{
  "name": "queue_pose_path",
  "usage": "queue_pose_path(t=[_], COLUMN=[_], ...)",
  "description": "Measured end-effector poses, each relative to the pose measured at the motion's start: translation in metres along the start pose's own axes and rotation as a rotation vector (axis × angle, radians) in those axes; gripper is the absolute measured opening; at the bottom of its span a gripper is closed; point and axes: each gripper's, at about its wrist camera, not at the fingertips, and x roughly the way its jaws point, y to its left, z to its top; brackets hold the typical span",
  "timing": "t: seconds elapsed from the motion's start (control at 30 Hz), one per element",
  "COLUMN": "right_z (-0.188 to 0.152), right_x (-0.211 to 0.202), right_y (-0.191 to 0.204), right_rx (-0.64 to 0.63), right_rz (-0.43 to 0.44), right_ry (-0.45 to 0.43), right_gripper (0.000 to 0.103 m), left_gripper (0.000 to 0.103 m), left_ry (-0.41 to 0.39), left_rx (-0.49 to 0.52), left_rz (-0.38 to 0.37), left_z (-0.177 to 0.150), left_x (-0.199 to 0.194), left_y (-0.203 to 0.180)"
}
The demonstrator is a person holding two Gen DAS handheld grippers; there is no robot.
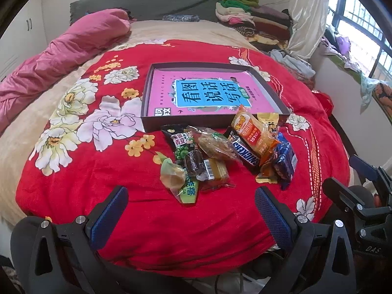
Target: Organize snacks
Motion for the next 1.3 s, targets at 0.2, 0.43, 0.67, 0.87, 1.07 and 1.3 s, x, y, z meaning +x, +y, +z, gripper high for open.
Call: queue_pose_path(t=[0.2, 0.43, 0.67, 0.87, 1.07, 1.3], right_z=[0.0006, -0.0005, -0.0005, -0.0010, -0.0008, -0.0017], right_x=[-0.0002, 0.0016, 0.0017, 0.0032, 0.0031, 0.0040], right_y=[-0.0003, -0.0009, -0.0006, -0.0007, -0.0009, -0.0012], right_rx=[0.000, 0.001, 0.000, 0.000, 0.000, 0.000], right_rz=[0.000, 0.000, -0.001, 0.000, 0.001, 0.001], right_ry=[0.001, 0.004, 0.005, 0.009, 0.008, 0.009], right_gripper=[0.102, 0.102, 0.102, 0.102, 0.102, 0.102], left_gripper=[0.103, 0.103, 0.103, 0.103, 0.103, 0.103], left_ry=[-0.001, 0.000, 0.003, 0.005, 0.005, 0.013], left_rx=[0.001, 0.001, 0.004, 0.006, 0.005, 0.001], left_rz=[-0.001, -0.003, -0.005, -0.008, -0.009, -0.008], left_z=[-0.0007, -0.0010, -0.0009, -0.0016, -0.0015, -0.0009], left_x=[0.0000, 0.0002, 0.0001, 0.0002, 0.0002, 0.0009], left_y=[-0.0005, -0.0014, -0.0024, -0.0020, -0.0021, -0.0001])
